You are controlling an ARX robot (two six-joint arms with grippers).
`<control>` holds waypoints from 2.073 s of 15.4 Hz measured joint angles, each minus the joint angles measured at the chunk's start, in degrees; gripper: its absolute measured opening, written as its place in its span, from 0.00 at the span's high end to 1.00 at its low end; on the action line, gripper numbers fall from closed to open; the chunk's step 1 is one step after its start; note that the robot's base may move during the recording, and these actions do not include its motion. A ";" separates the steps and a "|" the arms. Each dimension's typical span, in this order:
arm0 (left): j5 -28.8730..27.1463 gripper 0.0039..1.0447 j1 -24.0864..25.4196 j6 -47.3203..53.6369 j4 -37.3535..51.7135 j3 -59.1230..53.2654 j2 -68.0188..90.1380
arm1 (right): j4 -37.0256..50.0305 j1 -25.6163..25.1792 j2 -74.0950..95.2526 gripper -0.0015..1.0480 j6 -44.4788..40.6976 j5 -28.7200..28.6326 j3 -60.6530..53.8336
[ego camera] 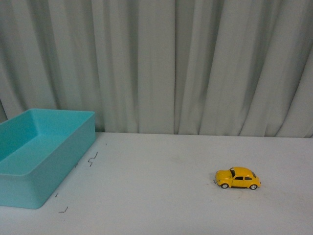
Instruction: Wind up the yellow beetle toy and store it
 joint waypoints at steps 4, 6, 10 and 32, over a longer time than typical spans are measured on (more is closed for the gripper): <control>0.00 0.06 0.00 0.00 0.00 0.00 0.00 | 0.00 0.00 0.00 0.06 0.00 0.00 0.00; 0.00 0.06 0.00 0.00 0.00 0.00 0.00 | 0.00 0.00 0.00 0.06 0.00 0.00 0.00; 0.00 0.06 0.00 0.00 0.00 0.00 0.00 | 0.00 0.00 0.00 0.06 0.00 0.00 0.00; 0.00 0.06 0.00 0.00 0.00 0.00 0.00 | -0.02 0.00 0.00 0.06 0.00 0.00 0.00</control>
